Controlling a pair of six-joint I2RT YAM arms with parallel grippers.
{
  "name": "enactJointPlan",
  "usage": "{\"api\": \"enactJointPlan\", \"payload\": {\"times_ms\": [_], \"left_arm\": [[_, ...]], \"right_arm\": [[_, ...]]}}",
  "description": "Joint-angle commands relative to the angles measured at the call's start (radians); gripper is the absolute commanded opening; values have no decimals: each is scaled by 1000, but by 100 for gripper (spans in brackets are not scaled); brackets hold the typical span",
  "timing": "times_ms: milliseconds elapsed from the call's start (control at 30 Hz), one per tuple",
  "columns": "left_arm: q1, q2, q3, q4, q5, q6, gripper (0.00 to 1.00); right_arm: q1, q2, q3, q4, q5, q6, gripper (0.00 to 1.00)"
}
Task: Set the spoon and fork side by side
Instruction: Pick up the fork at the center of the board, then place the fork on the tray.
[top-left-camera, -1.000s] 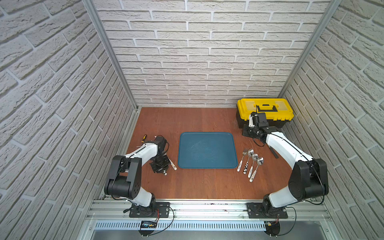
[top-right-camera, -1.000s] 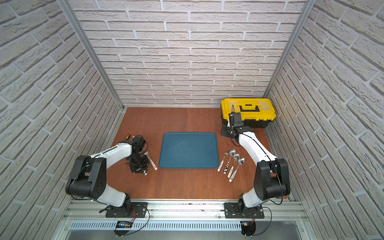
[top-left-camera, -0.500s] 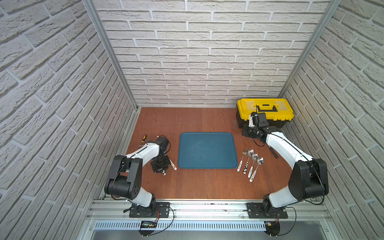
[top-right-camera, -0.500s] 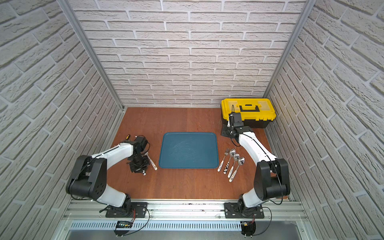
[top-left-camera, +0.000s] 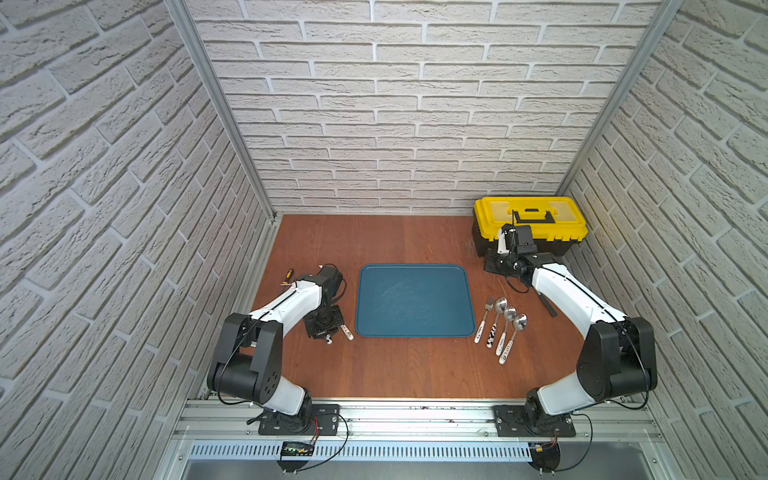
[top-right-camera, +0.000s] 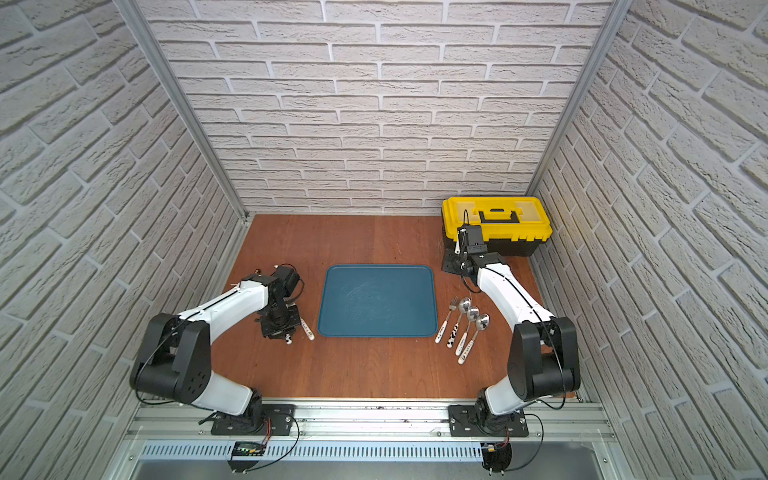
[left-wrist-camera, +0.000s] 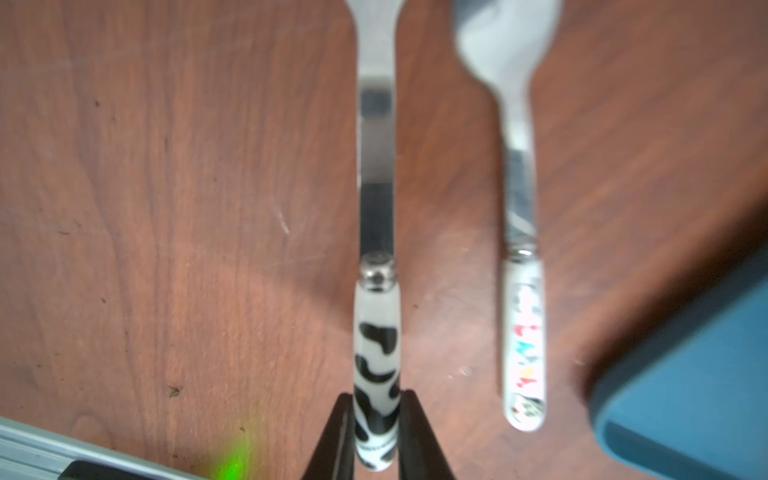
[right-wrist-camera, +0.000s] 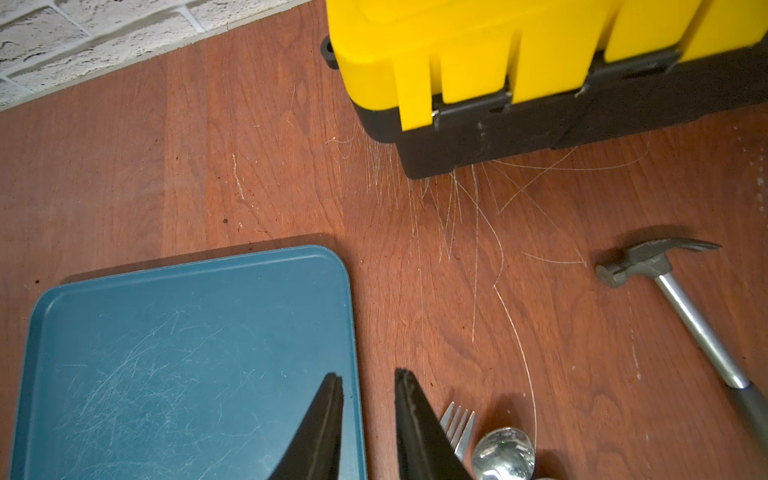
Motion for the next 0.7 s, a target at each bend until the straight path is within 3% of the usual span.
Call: {"api": "enactJointPlan", "payload": {"times_ms": [0,267,367,667], "left_arm": [[-49,-9,103,-56,20,42,19],[-179,178,384,-114,143,154,18],[-200,226,401,-84,214,153,18],[-268,339,462,-62,224,139,18]], "right_arm": [[6,-14,-12,23,0,9,28],[5,-12,-9,19,5,8,28],[6,-15,-6,13,8,6,28],[6,-9,-1,11,6,5,28]]}}
